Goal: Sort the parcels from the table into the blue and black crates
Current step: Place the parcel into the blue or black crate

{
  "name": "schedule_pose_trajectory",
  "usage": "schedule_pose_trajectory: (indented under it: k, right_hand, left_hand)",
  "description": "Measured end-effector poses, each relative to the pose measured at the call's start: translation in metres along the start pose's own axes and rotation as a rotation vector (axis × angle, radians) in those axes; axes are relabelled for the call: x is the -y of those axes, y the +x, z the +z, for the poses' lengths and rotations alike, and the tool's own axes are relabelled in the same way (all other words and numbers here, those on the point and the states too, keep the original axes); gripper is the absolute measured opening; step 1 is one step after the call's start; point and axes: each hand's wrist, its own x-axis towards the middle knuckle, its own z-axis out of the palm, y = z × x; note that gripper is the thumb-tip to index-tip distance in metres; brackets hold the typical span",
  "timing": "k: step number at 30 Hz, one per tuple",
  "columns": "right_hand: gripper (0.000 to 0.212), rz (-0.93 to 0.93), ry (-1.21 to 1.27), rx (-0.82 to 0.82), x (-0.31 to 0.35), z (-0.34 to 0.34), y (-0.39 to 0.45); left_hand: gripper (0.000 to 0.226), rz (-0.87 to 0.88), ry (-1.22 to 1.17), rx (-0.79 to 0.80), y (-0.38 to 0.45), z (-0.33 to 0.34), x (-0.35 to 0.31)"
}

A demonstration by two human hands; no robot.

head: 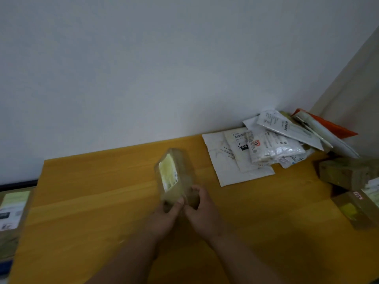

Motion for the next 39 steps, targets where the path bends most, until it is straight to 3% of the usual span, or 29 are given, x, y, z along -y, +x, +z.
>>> schedule_pose_trajectory:
  k: [4,10,13,16,18,20,27,33,39]
  right_hand:
    - [0.065,-0.111,-0.065,0.005,0.04,0.039,-0.032]
    - [0.031,-0.222,-0.016,0.087,0.079,0.077,-0.065]
    - [0.018,-0.221,0.007,-0.038,0.09,0.092,-0.073]
    - [0.037,-0.199,-0.01,-0.205,0.095,0.099,-0.08]
    - [0.048,-0.084,0.119,-0.119,0.097,0.102,-0.088]
    - [0.044,-0.002,0.266,0.038,0.099,0.107,-0.096]
    - [0.043,0.018,0.35,0.219,0.103,0.117,-0.115]
    - [0.055,0.023,0.415,0.275,0.096,0.112,-0.122]
    - [0.042,0.033,0.524,0.278,0.086,0.079,-0.13]
  left_hand:
    - [0.088,0.014,-0.284,0.045,-0.037,-0.038,0.006]
    - [0.04,0.111,-0.606,0.052,-0.073,-0.097,0.019]
    - [0.04,0.157,-0.673,0.053,-0.094,-0.128,0.035]
    - [0.038,0.215,-0.7,0.096,-0.115,-0.151,0.049]
    - [0.036,0.248,-0.703,0.126,-0.127,-0.163,0.057]
    - [0.039,0.267,-0.704,0.147,-0.136,-0.172,0.065]
    - [0.05,0.289,-0.759,0.175,-0.156,-0.183,0.09]
    - [0.044,0.276,-0.838,0.147,-0.164,-0.173,0.101]
    - [0.048,0.314,-0.829,-0.056,-0.172,-0.152,0.098]
